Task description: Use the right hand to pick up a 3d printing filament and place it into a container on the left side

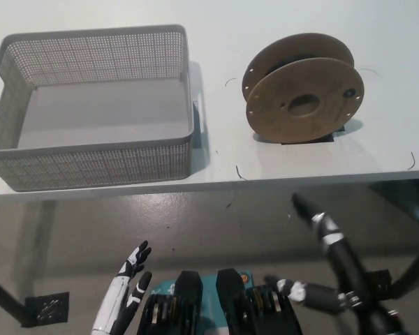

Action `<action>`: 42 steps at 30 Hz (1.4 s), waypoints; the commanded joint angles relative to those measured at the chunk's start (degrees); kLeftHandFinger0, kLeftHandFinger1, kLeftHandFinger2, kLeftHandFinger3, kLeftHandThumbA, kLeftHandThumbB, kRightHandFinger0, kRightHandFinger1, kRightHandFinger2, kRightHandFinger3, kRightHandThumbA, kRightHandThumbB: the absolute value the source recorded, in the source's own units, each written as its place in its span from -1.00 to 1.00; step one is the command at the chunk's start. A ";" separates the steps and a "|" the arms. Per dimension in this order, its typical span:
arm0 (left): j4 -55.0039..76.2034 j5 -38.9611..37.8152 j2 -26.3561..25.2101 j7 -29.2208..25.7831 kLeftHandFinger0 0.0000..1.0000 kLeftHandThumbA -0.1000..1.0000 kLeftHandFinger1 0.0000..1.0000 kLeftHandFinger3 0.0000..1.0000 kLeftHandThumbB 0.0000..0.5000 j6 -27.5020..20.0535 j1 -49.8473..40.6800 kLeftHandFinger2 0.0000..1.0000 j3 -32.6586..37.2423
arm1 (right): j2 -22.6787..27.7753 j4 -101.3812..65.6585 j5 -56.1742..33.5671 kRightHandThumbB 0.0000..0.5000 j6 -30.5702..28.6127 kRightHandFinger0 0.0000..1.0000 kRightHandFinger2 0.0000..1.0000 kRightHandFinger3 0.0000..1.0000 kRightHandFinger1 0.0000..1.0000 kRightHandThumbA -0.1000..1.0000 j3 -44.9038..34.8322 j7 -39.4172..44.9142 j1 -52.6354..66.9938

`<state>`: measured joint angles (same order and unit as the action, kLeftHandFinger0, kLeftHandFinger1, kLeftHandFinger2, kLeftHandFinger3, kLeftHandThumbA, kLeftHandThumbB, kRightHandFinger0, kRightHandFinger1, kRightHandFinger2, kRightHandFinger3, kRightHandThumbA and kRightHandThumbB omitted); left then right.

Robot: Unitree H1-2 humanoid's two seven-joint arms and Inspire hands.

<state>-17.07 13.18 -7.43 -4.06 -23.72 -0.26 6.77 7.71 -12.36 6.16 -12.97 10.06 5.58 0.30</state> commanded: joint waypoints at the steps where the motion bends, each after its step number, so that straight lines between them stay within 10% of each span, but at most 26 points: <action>1: 0.26 0.91 -0.45 -1.44 1.00 1.00 1.00 1.00 -0.55 -3.20 1.57 1.00 0.51 | 4.59 -9.97 -2.01 -0.21 0.56 1.00 1.00 1.00 1.00 0.83 -4.97 0.79 -4.54; 17: 0.20 1.53 -1.02 -1.86 1.00 1.00 1.00 1.00 -0.53 -3.21 1.55 1.00 0.95 | 23.47 -9.86 -0.82 0.42 25.34 1.00 1.00 1.00 1.00 0.98 -14.64 6.48 -34.84; 24: 0.30 1.94 -1.08 -2.17 1.00 1.00 1.00 1.00 -0.53 -3.21 0.98 1.00 1.08 | 30.18 0.43 1.32 0.18 30.51 1.00 1.00 1.00 1.00 1.00 -6.71 15.51 -48.29; 42: 0.21 1.80 -1.60 -1.04 1.00 1.00 1.00 1.00 -0.85 -3.20 1.20 1.00 0.28 | 31.03 30.53 15.29 0.90 31.43 1.00 1.00 1.00 1.00 1.00 17.74 30.35 -74.57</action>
<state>-17.13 14.97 -8.58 -4.93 -24.53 0.51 7.31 38.47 16.20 16.24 17.21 25.38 30.37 -67.07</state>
